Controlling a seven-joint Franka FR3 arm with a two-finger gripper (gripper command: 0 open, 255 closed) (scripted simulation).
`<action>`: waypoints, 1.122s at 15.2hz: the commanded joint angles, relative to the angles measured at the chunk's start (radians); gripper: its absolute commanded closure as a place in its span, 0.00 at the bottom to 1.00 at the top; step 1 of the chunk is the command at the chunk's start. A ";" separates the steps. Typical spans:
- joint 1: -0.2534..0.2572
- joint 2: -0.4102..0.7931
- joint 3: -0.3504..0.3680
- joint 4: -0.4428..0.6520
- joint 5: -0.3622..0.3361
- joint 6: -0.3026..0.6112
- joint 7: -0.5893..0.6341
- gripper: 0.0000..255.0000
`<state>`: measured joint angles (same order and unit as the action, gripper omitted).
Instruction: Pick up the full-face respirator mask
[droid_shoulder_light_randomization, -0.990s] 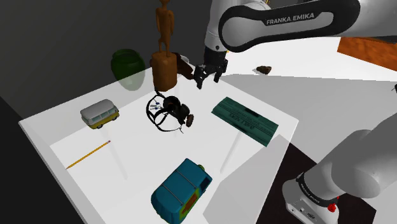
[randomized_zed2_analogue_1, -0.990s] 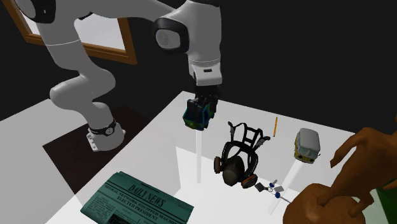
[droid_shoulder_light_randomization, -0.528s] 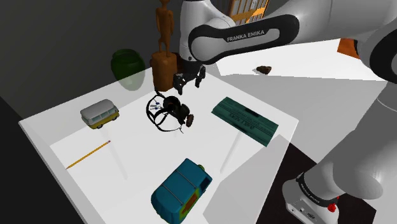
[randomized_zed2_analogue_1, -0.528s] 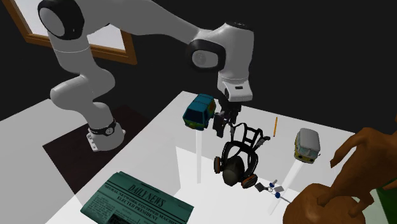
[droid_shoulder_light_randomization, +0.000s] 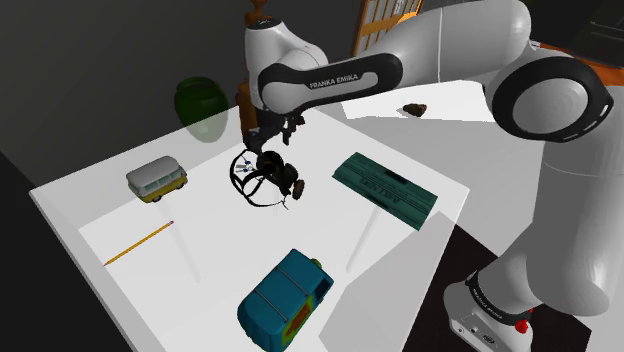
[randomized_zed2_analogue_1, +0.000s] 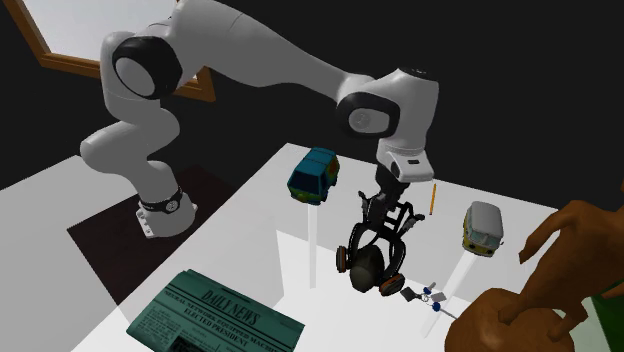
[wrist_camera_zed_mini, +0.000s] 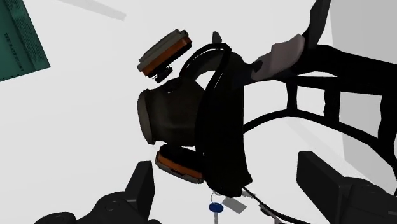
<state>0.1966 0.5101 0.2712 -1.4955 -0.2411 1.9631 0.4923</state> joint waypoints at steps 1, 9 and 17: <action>0.004 0.018 -0.003 0.000 -0.007 0.017 0.006 0.00; 0.004 0.040 -0.008 -0.030 -0.016 0.068 0.014 1.00; 0.005 0.040 -0.007 -0.028 -0.016 0.066 0.015 1.00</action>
<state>0.2008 0.5486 0.2639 -1.5258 -0.2570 2.0312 0.5068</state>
